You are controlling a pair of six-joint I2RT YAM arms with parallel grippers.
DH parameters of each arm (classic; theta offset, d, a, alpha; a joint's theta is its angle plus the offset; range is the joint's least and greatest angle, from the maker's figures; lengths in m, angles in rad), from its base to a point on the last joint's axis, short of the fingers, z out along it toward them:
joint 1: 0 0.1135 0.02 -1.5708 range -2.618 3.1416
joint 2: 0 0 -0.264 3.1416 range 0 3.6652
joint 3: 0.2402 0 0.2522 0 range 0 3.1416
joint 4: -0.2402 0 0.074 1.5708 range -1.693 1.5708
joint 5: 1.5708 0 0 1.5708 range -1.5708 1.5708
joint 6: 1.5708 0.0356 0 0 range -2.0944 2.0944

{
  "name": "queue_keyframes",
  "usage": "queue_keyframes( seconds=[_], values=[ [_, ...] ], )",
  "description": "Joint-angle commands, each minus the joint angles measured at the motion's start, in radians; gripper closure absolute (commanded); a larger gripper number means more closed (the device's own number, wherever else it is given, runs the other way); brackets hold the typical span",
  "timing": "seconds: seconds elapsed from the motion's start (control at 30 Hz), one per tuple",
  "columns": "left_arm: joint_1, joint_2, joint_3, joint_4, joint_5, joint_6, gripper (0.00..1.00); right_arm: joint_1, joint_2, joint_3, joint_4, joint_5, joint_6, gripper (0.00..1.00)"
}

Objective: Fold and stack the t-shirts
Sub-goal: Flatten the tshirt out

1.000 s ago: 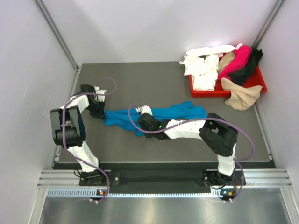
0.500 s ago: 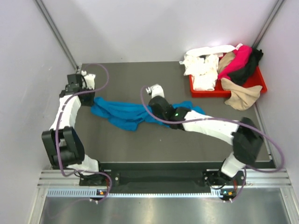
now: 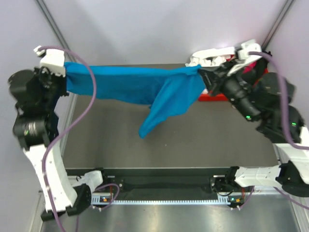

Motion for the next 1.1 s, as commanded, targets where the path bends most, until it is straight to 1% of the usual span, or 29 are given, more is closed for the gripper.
queue_keyframes(
  seconds=[0.0,0.1,0.23,0.27,0.3,0.33,0.37,0.4,0.43,0.47,0.5,0.53,0.57,0.6,0.63,0.67,0.7,0.73,0.77,0.8,0.87,0.9,0.97,1.07],
  values=[
    [0.006,-0.053,0.11,-0.126,-0.02,0.048,1.0,0.019,-0.012,0.109,-0.201,-0.065,-0.017,1.0],
    [0.006,-0.078,0.112,-0.122,-0.037,0.06,1.0,0.019,-0.03,0.143,-0.277,-0.11,0.006,1.0],
    [0.008,-0.043,0.061,-0.073,-0.075,0.048,1.0,0.017,-0.032,0.117,-0.28,-0.009,-0.011,1.0],
    [0.006,-0.011,0.055,-0.057,-0.085,0.046,1.0,0.014,-0.02,0.122,-0.263,0.066,-0.027,1.0],
    [0.006,0.009,0.049,-0.019,-0.091,0.043,1.0,0.01,-0.004,0.128,-0.249,0.1,-0.079,1.0],
    [0.006,0.032,0.04,-0.001,-0.101,0.037,1.0,-0.024,0.038,0.14,-0.239,0.123,-0.101,1.0],
    [0.008,0.081,0.039,0.018,-0.117,0.037,1.0,-0.062,0.066,0.176,-0.219,0.1,-0.119,1.0],
    [0.006,0.107,0.044,0.054,-0.117,0.036,1.0,-0.116,0.095,0.198,-0.211,0.049,-0.124,1.0],
    [0.006,0.132,0.05,0.072,-0.117,0.026,1.0,-0.253,0.156,0.218,-0.202,-0.02,-0.114,1.0],
    [0.006,0.184,0.058,0.09,-0.153,0.023,1.0,-0.317,0.19,0.243,-0.168,-0.135,-0.104,1.0],
    [0.006,0.21,0.076,0.12,-0.16,0.019,1.0,-0.363,0.227,0.255,-0.147,-0.15,-0.101,1.0],
    [0.008,0.236,0.09,0.136,-0.163,0.002,1.0,-0.404,0.314,0.273,-0.127,-0.144,-0.113,1.0],
    [0.006,0.296,0.11,0.147,-0.167,-0.007,1.0,-0.42,0.365,0.337,-0.101,-0.147,-0.124,1.0],
    [0.005,0.33,0.163,0.153,-0.177,-0.021,1.0,-0.438,0.417,0.386,-0.096,-0.157,-0.126,1.0],
    [0.005,0.367,0.196,0.168,-0.189,-0.049,1.0,-0.47,0.524,0.442,-0.091,-0.173,-0.123,1.0],
    [0.005,0.441,0.235,0.17,-0.198,-0.064,1.0,-0.484,0.574,0.558,-0.07,-0.185,-0.118,1.0],
    [0.005,0.482,0.325,0.174,-0.235,-0.075,1.0,-0.498,0.621,0.613,-0.056,-0.181,-0.117,1.0],
    [0.003,0.52,0.376,0.173,-0.252,-0.096,1.0,-0.524,0.696,0.663,-0.038,-0.171,-0.113,1.0],
    [0.002,0.592,0.432,0.161,-0.266,-0.104,1.0,-0.54,0.717,0.725,0.016,-0.156,-0.106,1.0],
    [0.0,0.623,0.538,0.158,-0.282,-0.11,1.0,-0.556,0.727,0.734,0.054,-0.154,-0.088,1.0],
    [-0.003,0.686,0.617,0.168,-0.312,-0.119,1.0,-0.607,0.72,0.717,0.169,-0.167,-0.06,1.0],
    [-0.005,0.694,0.642,0.184,-0.321,-0.121,1.0,-0.619,0.715,0.717,0.197,-0.179,-0.06,1.0],
    [-0.005,0.683,0.649,0.222,-0.309,-0.113,1.0,-0.626,0.698,0.718,0.261,-0.187,-0.069,1.0],
    [-0.009,0.622,0.555,0.269,-0.26,-0.1,1.0,-0.623,0.669,0.694,0.226,-0.222,-0.11,1.0]
  ],
)
